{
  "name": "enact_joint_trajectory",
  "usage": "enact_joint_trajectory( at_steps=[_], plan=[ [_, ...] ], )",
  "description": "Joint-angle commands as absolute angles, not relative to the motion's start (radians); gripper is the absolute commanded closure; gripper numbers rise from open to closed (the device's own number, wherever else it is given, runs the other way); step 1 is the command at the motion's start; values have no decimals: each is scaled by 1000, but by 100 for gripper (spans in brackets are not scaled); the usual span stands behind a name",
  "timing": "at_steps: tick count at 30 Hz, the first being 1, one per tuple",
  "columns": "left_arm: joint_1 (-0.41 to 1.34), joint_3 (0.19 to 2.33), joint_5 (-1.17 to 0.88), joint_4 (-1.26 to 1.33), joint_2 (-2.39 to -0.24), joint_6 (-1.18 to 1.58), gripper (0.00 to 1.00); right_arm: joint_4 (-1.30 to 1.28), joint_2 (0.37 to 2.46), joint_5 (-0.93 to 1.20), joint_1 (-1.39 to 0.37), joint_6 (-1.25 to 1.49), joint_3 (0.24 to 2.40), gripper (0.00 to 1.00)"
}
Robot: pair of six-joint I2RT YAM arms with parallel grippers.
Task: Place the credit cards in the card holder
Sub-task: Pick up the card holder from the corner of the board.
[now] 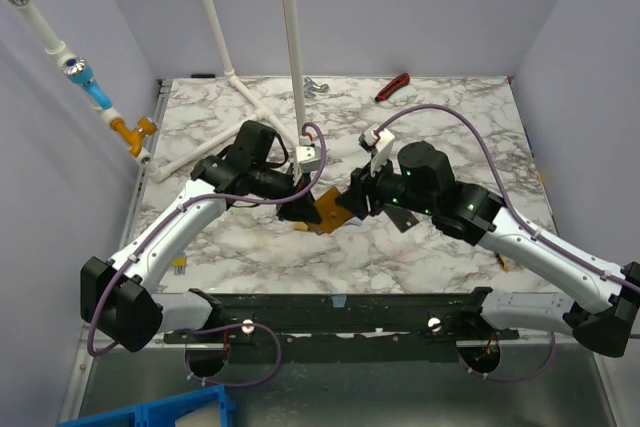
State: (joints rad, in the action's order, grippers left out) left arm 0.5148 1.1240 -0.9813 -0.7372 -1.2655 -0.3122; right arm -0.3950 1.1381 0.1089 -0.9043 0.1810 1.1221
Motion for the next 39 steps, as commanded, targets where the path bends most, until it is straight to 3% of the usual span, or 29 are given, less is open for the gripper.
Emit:
enact_joint_trajectory(
  at_steps=[1,4,10,12,15,24,31,39],
  plan=[
    [512,1136,-1075,-650,-1229,-166,100,-365,1038,-74,-909,274,1057,46],
    [500,1113,-1099,-553,-1214,-26,100,-327,946,-88,-908,339,977,30],
    [486,1136,-1077,-454,-1195,197,100,-231,848,-102,-909,516,881,22],
    [487,1149,-1050,-460,-1191,235,100,-177,836,-133,-907,594,863,14],
    [486,1152,-1009,-477,-1177,277,100,-76,848,-115,-907,700,842,10],
    [484,1190,-964,-464,-1152,365,100,224,922,-81,-907,897,764,10],
    [485,1140,-927,-405,-1132,433,100,402,925,-135,-901,1034,679,18],
    [485,1095,-858,-427,-1112,421,100,421,927,-159,-896,1061,693,23]
  ],
)
